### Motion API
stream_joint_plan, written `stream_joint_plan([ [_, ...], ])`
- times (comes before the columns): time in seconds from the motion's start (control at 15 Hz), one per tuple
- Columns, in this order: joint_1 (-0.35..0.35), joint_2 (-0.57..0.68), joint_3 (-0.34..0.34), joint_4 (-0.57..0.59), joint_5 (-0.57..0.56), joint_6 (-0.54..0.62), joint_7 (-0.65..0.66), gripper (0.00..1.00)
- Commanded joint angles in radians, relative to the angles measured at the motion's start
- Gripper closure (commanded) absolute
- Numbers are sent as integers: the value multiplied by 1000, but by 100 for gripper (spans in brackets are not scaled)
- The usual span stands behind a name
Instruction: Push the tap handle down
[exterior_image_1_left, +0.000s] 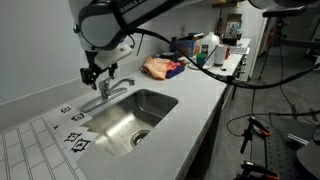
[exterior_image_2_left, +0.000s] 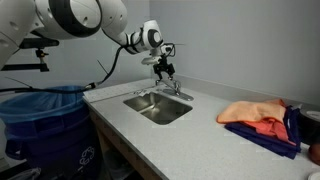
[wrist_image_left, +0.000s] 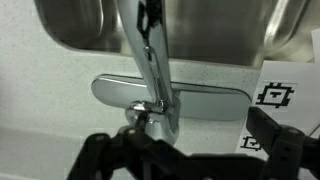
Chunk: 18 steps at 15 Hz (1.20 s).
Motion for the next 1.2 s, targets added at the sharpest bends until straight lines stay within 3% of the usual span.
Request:
stream_joint_plan([
  [0.0, -14, -52, 8, -68, 23, -11, 4, 0],
  [0.87, 1, -106, -40, -99, -63, 166, 26, 0],
  [1.13, -26, -189, -9, -151, -28, 82, -9, 0],
])
